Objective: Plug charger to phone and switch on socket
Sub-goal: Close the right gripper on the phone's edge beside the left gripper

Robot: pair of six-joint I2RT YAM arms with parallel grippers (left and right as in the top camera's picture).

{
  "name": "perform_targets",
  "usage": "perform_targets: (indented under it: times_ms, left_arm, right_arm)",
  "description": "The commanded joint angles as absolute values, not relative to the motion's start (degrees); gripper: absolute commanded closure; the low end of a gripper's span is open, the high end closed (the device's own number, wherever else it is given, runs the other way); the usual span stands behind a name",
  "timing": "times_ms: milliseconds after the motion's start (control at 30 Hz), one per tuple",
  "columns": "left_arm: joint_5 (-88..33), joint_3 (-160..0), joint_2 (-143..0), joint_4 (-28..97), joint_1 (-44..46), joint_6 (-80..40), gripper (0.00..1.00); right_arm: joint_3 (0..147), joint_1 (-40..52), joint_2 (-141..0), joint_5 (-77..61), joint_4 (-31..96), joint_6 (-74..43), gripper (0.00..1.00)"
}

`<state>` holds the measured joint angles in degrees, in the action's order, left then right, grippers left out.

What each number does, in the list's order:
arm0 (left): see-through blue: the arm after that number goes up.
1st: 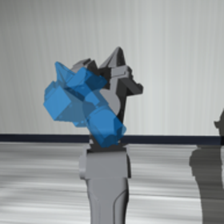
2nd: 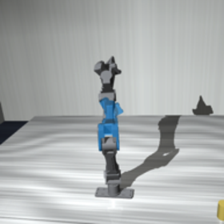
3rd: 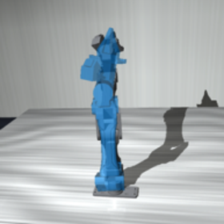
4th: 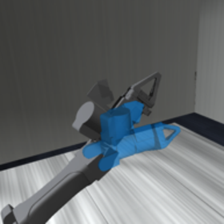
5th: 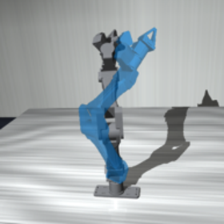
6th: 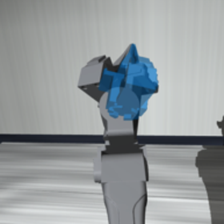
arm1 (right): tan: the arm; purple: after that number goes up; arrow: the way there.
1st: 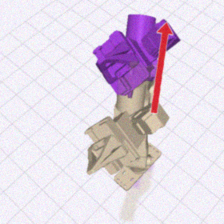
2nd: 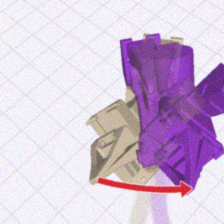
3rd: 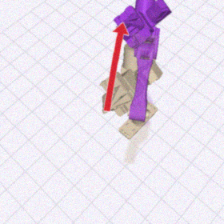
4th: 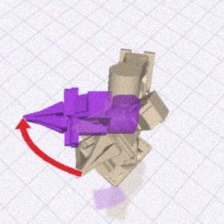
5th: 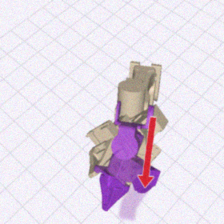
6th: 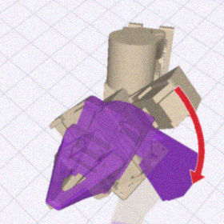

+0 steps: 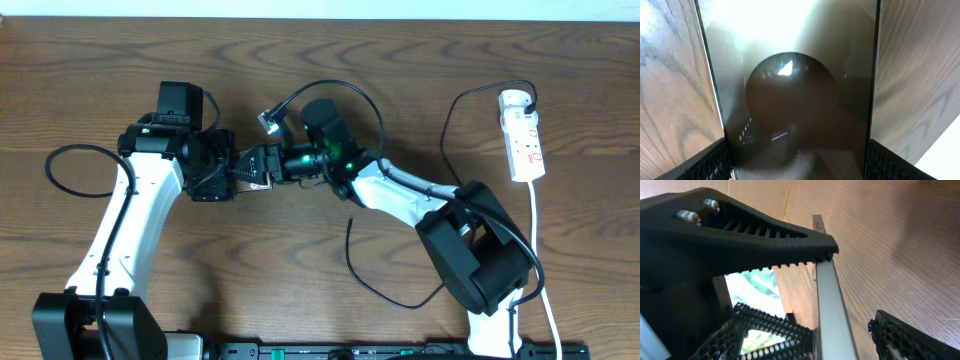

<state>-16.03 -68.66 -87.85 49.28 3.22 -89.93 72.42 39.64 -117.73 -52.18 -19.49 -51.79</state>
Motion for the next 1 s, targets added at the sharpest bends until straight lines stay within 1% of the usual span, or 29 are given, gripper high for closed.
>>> perform_targets:
  times_ms: [0, 133, 300, 400, 567, 800, 900, 967]
  left_arm:
    - [-17.37, -69.65, -86.7, 49.23, 3.36, -91.24, 0.93]
    - [-17.34, -69.65, -86.7, 49.28, 3.36, -91.44, 0.93]
    - [-17.32, -69.65, -86.7, 49.76, 3.36, -92.31, 0.93]
    - [-17.34, -69.65, -86.72, 49.91, 3.36, -93.36, 0.93]
    - [-17.32, -69.65, -86.74, 50.0, 3.36, -94.04, 0.93]
    - [-16.93, -69.65, -86.78, 50.09, 3.36, -94.78, 0.93]
    - [-16.88, -69.65, -86.78, 50.09, 3.36, -93.89, 0.93]
    - [-16.8, -69.65, -86.78, 50.09, 3.36, -92.79, 0.93]
  right_arm:
    - [73.28, 40.18, -117.34, -50.87, -19.53, -52.77, 0.2]
    - [73.28, 40.18, -117.34, -50.54, -19.75, -52.73, 0.25]
    - [73.28, 40.18, -117.34, -49.43, -21.15, -52.75, 0.26]
    - [73.28, 40.18, -117.34, -49.43, -21.93, -52.75, 0.31]
    - [73.28, 40.18, -117.34, -49.45, -22.09, -52.75, 0.35]
    - [73.28, 40.23, -117.34, -50.33, -22.06, -52.75, 0.35]
    - [73.28, 40.23, -117.34, -51.96, -22.06, -52.73, 0.3]
    - [73.28, 40.16, -117.34, -53.12, -22.06, -52.73, 0.3]
